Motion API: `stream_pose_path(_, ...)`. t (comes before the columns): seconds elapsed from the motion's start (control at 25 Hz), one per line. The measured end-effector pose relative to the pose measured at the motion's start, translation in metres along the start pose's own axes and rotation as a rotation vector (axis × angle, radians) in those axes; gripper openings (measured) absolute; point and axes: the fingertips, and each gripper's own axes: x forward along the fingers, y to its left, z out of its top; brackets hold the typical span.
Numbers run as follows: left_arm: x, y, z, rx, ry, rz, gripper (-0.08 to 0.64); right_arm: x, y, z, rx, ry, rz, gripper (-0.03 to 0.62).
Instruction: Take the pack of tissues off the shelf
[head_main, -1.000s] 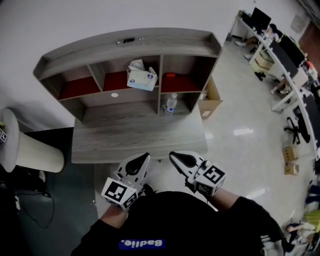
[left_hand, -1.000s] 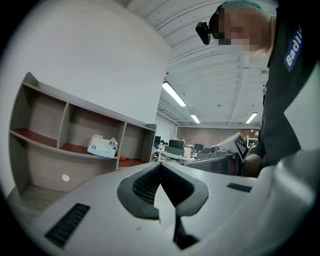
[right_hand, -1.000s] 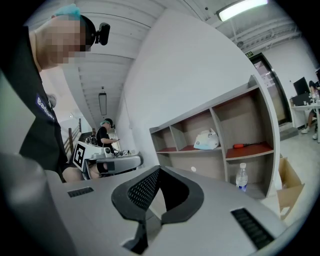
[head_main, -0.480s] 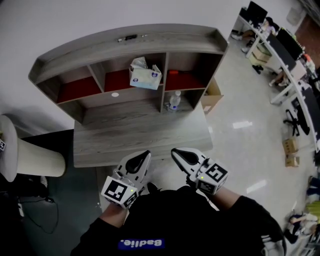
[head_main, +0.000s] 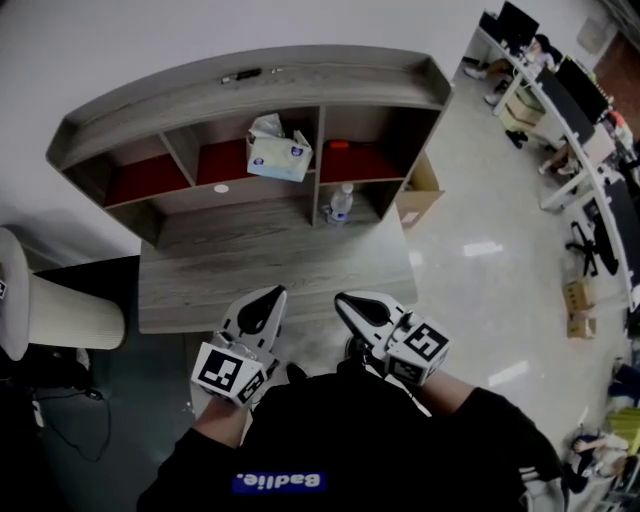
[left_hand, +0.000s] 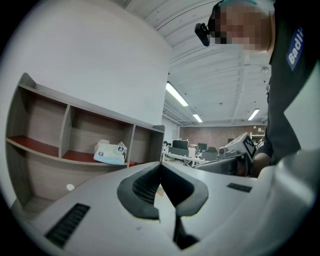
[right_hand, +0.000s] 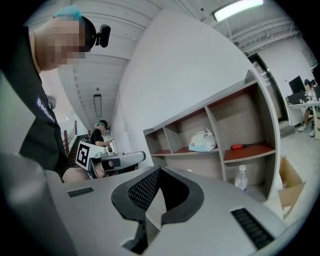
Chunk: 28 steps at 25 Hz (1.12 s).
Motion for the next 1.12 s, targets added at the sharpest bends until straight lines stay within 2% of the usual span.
stream_pose_path(0.24,0.02,0.008,0.006,0.031,-0.01,0.071,0.003,-0.007,-0.021,0.01,-0.011,0.006,0.037,0.026)
stream_pose_path(0.48,0.034,0.013,0.002,0.05,0.005,0.11,0.003,-0.009,-0.029,0.013,-0.022,0.021,0.072,0.026)
stream_pose_path(0.76,0.049,0.023,-0.011,0.068,0.033,0.129,0.005,-0.006,-0.032,0.02,-0.036,0.016,0.102,0.026)
stream_pose_path(1.12,0.069,0.042,-0.003,0.171,0.061,0.136,0.063,-0.002,-0.034,0.031,-0.051,0.004,0.118,0.026)
